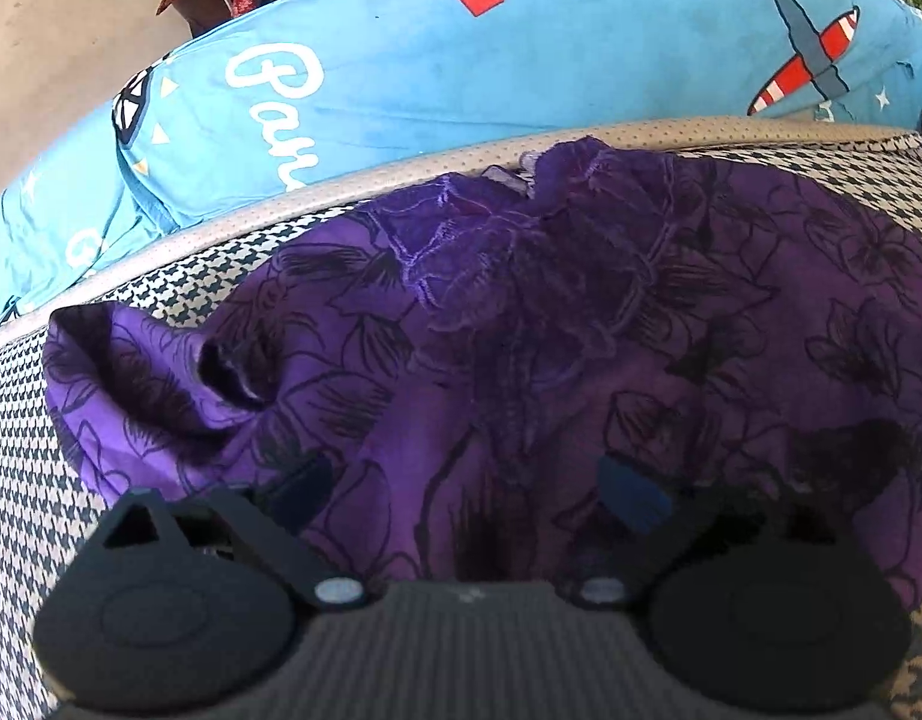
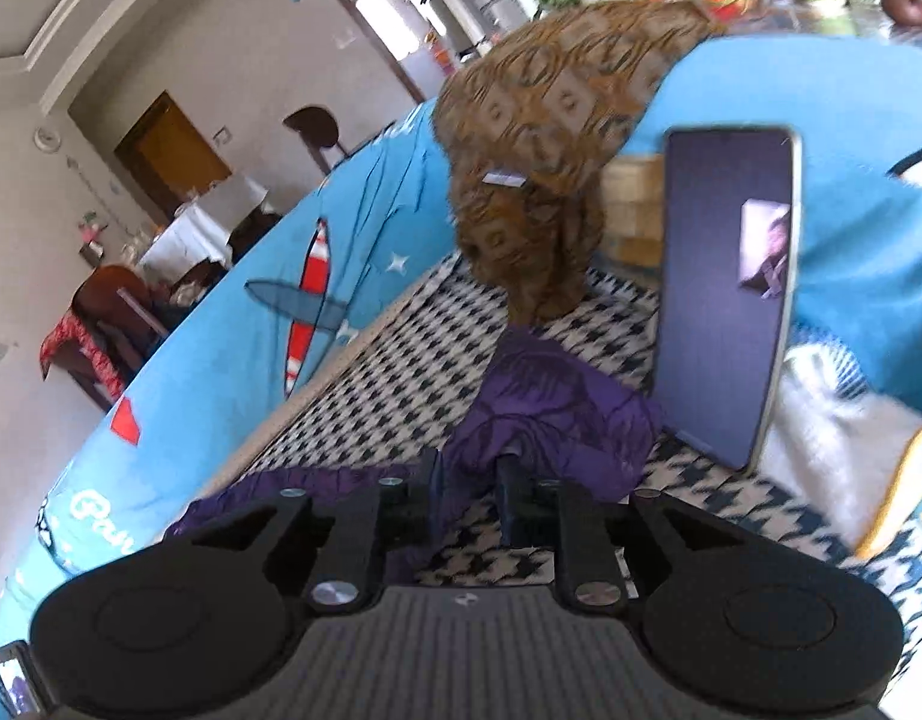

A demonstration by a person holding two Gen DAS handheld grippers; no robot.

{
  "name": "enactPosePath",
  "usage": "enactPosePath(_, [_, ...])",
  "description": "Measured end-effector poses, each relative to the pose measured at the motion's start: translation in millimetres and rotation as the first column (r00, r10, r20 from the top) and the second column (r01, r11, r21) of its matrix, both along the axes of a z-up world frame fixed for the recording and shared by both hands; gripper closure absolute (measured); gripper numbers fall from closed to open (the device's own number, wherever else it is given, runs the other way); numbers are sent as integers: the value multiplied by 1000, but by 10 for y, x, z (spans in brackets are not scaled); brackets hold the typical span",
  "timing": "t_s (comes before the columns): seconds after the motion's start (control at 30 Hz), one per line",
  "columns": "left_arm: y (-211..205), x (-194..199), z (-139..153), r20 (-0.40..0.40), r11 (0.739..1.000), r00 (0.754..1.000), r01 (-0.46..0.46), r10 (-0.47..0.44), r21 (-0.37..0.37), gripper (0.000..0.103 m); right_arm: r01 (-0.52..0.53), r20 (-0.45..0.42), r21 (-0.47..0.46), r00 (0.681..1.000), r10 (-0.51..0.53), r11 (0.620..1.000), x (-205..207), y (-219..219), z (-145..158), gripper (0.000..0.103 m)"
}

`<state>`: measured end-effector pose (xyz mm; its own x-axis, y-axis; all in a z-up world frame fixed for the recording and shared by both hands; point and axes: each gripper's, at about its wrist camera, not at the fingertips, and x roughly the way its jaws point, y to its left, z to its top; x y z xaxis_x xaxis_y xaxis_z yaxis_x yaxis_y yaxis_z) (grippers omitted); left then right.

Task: Fold clothes

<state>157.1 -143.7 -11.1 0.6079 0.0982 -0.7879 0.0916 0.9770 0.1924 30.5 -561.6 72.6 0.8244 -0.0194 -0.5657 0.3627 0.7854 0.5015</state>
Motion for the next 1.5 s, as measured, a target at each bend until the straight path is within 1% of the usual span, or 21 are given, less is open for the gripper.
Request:
enactPosePath(0.13, [-24, -13, -10, 1, 1000, 1000, 9, -9, 7, 4, 67, 37, -52, 997, -65, 996, -54, -31, 83, 83])
enactPosePath(0.17, [-27, -15, -11, 1, 1000, 1000, 10, -10, 9, 3, 66, 55, -70, 997, -63, 995, -65, -25, 128, 81])
enactPosePath(0.23, [-29, -12, -11, 2, 1000, 1000, 9, -9, 9, 1, 69, 91, -93, 994, -60, 993, -85, -18, 207, 73])
enactPosePath(0.33, [-42, -14, -12, 2, 1000, 1000, 9, -10, 10, 1, 74, 125, -113, 990, -59, 991, -76, -16, 235, 69])
enactPosePath(0.4, [-56, -22, -17, 3, 1000, 1000, 15, -15, 14, 1, 56, 88, -147, 995, -43, 988, 31, -6, 167, 69])
enactPosePath(0.53, [-71, -28, -22, 5, 1000, 1000, 20, -20, 17, 1, 57, -12, -212, 998, -60, 976, 298, -37, -19, 68])
enactPosePath(0.57, [-71, -29, -23, 5, 1000, 1000, 20, -20, 17, 1, 56, -13, -207, 998, -60, 977, 338, -63, -56, 68])
enactPosePath(0.6, [-70, -30, -25, 6, 1000, 1000, 20, -20, 18, 1, 55, -11, -200, 998, -58, 978, 374, -92, -93, 64])
enactPosePath(0.63, [-73, -28, -27, 6, 1000, 1000, 18, -18, 18, 1, 45, -9, -193, 999, -48, 980, 408, -115, -122, 58])
enactPosePath(0.67, [-71, -26, -27, 7, 1000, 1000, 16, -16, 17, 1, 33, -13, -189, 999, -36, 981, 446, -136, -160, 56])
enactPosePath(0.73, [-67, -25, -26, 8, 1000, 1000, 13, -14, 16, 1, 33, -41, -196, 998, -42, 980, 491, -153, -229, 56])
enactPosePath(0.8, [-63, -24, -29, 9, 1000, 1000, 13, -13, 16, 1, 27, -74, -176, 996, -41, 984, 497, -174, -314, 57])
enactPosePath(0.87, [-59, -20, -31, 8, 1000, 1000, 14, -15, 19, 1, 15, -102, -132, 994, -29, 991, 505, -190, -376, 72])
enactPosePath(0.9, [-60, -18, -32, 8, 1000, 1000, 13, -14, 19, 1, 10, -122, -123, 992, -25, 992, 509, -188, -395, 84])
enactPosePath(1.0, [-63, -11, -30, 7, 1000, 1000, 12, -12, 14, 1, 29, -125, -156, 991, -49, 987, 433, -125, -330, 91])
enactPosePath(1.1, [-72, -26, -6, 10, 1000, 1000, 24, -24, 6, 1, 108, -82, -182, 989, -124, 977, 200, -26, -147, 93])
enactPosePath(1.13, [-76, -39, 7, 12, 1000, 999, 29, -30, 4, 1, 136, -62, -217, 986, -153, 967, 133, 17, -86, 93])
enactPosePath(1.23, [-94, -89, 51, 21, 999, 998, 52, -52, -5, 1, 224, 7, -326, 972, -235, 918, -64, 150, 97, 93])
enactPosePath(1.3, [-111, -127, 85, 29, 998, 997, 69, -68, -10, 1, 280, 26, -414, 955, -297, 866, -114, 227, 143, 92])
enactPosePath(1.4, [-119, -149, 122, 31, 997, 997, 73, -72, -23, 0, 345, 59, -393, 934, -351, 852, -186, 248, 186, 88])
enactPosePath(1.5, [-123, -171, 138, 26, 996, 997, 77, -76, -34, 0, 382, 87, -336, 923, -376, 861, -284, 278, 213, 87])
